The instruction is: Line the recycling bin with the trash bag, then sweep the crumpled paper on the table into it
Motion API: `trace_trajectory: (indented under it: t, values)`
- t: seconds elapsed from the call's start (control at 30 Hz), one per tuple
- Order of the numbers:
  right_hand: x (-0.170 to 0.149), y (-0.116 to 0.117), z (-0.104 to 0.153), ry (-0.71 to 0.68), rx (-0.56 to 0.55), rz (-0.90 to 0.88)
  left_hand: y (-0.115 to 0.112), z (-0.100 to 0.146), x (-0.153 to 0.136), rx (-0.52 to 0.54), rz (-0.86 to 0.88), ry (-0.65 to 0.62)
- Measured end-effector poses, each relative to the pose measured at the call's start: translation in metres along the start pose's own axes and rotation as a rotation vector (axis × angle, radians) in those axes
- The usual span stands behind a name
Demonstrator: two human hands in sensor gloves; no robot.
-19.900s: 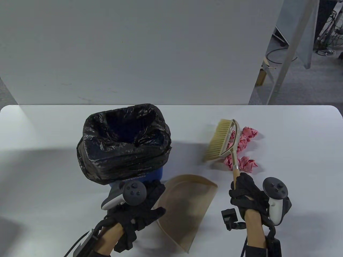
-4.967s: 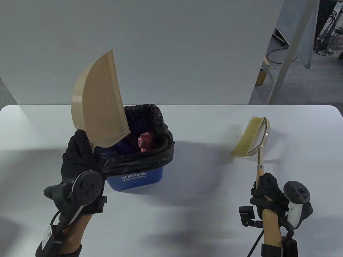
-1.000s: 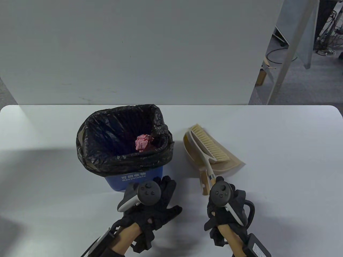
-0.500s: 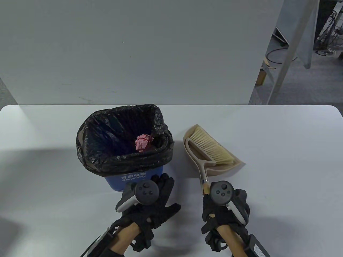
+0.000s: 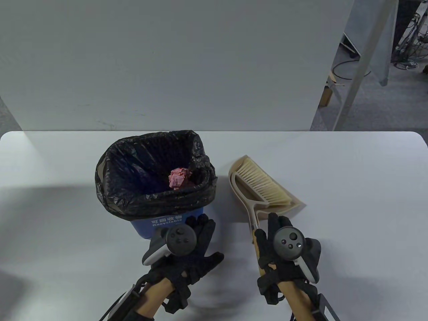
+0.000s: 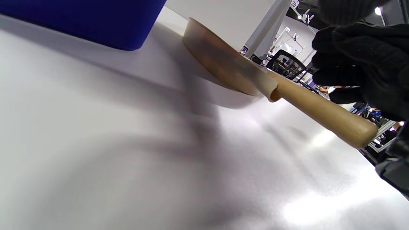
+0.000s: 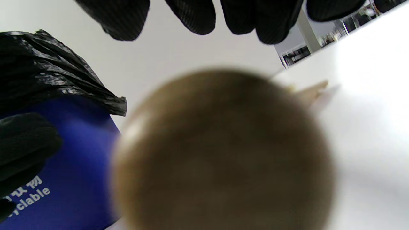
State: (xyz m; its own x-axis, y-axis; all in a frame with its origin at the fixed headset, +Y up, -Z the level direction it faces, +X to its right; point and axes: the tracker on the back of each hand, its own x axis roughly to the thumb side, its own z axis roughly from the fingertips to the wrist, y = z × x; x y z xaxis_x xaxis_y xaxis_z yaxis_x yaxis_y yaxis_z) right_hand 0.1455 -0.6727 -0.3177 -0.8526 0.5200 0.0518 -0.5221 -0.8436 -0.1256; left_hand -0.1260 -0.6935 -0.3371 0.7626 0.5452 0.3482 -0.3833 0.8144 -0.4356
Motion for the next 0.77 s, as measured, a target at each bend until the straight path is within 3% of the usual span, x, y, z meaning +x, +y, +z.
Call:
trace_trajectory:
  t: [0.2, 0.77]
  values:
    - [0.0066, -0.0005, 0.0011, -0.087, -0.016, 0.125, 0.002, 0.0015, -0.0019, 0.013, -0.008, 0.01]
    - [0.0076, 0.0027, 0.0016, -0.093, 0.05, 0.104, 0.0049, 0.004, -0.003, 0.034, -0.031, 0.017]
